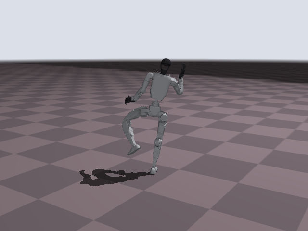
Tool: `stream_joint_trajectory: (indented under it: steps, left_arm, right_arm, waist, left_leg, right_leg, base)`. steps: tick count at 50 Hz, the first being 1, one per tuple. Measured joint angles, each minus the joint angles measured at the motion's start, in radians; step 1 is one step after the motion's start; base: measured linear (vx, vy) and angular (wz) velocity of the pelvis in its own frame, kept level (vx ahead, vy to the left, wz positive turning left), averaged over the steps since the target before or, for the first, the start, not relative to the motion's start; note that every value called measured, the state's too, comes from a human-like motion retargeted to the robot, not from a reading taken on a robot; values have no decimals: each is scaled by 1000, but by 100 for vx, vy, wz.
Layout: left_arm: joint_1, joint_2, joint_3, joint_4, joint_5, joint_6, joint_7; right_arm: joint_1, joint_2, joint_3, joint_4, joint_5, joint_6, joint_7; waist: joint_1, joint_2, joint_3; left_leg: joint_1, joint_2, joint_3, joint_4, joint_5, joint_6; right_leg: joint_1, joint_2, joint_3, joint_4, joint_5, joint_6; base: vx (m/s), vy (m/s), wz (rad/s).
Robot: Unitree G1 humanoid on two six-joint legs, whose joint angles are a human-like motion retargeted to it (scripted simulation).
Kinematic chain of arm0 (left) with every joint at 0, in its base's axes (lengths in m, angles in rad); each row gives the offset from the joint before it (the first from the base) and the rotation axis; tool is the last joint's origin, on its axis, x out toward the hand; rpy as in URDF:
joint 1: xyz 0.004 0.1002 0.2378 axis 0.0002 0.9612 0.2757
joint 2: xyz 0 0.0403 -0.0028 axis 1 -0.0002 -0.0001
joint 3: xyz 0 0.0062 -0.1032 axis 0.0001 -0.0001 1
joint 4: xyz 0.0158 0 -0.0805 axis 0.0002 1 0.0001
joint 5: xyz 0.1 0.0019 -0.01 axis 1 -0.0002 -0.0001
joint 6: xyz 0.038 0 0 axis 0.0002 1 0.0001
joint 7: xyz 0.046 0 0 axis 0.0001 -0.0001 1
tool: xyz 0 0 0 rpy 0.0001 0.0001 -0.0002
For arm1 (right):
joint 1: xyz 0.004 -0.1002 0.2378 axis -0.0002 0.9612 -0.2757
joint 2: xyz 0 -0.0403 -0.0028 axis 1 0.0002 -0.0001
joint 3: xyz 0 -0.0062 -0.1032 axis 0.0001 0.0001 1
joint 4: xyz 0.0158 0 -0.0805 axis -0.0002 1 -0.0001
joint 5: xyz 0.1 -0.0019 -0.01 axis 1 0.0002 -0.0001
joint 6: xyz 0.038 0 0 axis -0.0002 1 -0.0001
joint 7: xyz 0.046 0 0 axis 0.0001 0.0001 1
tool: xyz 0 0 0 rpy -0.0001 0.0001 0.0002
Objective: Kungfu
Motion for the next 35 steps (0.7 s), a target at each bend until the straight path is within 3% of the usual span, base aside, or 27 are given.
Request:
stream_joint_trajectory:
  steps: [2,5,8,12,17,20,24,27,29,30,32,33,35]
  left_arm:
    - [40,-37,-29,-6,-38,-10,4]
    - [88,-74,-62,-5,-57,-14,-1]
    - [122,-77,-88,-35,-129,-9,-55]
    - [143,-65,-79,-105,-107,6,-42]
    - [111,-52,-65,-229,-88,27,26]
    - [57,-38,-61,-290,-90,43,62]
    - [-63,8,-52,-333,-81,48,104]
    - [-182,55,-41,-342,-65,58,127]
    - [-258,82,-38,-350,-55,67,141]
    - [-300,93,-39,-353,-51,73,151]
    - [-364,108,-49,-361,-47,78,174]
    - [-399,122,-50,-357,-42,83,194]
    - [-461,152,-47,-349,-32,95,225]
  right_arm:
    - [10,6,12,5,15,2,-5]
    - [30,20,31,21,23,9,-6]
    - [53,37,66,32,46,7,24]
    - [71,77,127,88,73,16,63]
    - [58,156,274,234,139,24,154]
    - [29,186,357,379,211,39,252]
    - [-20,236,427,604,312,90,413]
    - [-80,277,455,776,366,149,530]
    - [-121,296,472,870,369,173,569]
    - [-149,301,478,919,363,175,582]
    - [-178,303,491,985,337,170,563]
    - [-198,319,498,1025,312,160,542]
    - [-234,358,512,1085,255,134,486]
  waist:
    - [-27,17,-29]
    - [-63,20,-74]
    - [-129,-10,-100]
    - [-124,-46,-109]
    - [-44,-57,-117]
    - [40,-72,-103]
    - [165,-90,-67]
    - [254,-84,-30]
    - [286,-83,-14]
    - [289,-89,-7]
    - [239,-116,-37]
    - [227,-115,-44]
    - [243,-126,-62]
  left_leg:
    - [53,-118,43,132,36,-85]
    - [211,-255,187,238,71,-150]
    - [315,-418,219,205,144,-190]
    - [402,-429,173,114,127,-151]
    - [313,-340,28,-112,34,-47]
    - [266,-314,-18,-367,38,-28]
    - [276,-332,-21,-854,135,-75]
    - [326,-364,-24,-1263,259,-191]
    - [328,-404,-30,-1449,222,-228]
    - [319,-440,-36,-1517,151,-212]
    - [318,-479,142,-1513,-30,-12]
    - [343,-482,219,-1468,-8,63]
    - [426,-454,371,-1390,123,93]
  right_leg:
    - [-15,-3,-22,-28,14,10]
    - [-22,-24,-58,-79,41,25]
    - [-40,-92,-126,-37,4,34]
    - [-9,-111,-178,-27,-24,55]
    - [41,-87,-253,-48,-39,87]
    - [88,-75,-281,-70,-38,115]
    - [170,-51,-325,-101,-47,154]
    - [247,-16,-352,-117,-59,194]
    - [297,-6,-388,-126,-61,228]
    - [319,-9,-422,-134,-58,245]
    - [331,-13,-516,-148,-45,272]
    - [353,3,-530,-146,-45,285]
    - [396,15,-535,-144,-38,320]
  base:
    - [13,22,57]
    - [17,21,89]
    - [21,11,157]
    - [17,15,107]
    - [14,30,123]
    - [5,22,125]
    - [11,22,133]
    - [21,17,129]
    - [31,18,180]
    - [37,22,286]
    - [51,22,331]
    - [77,26,240]
    - [83,21,118]
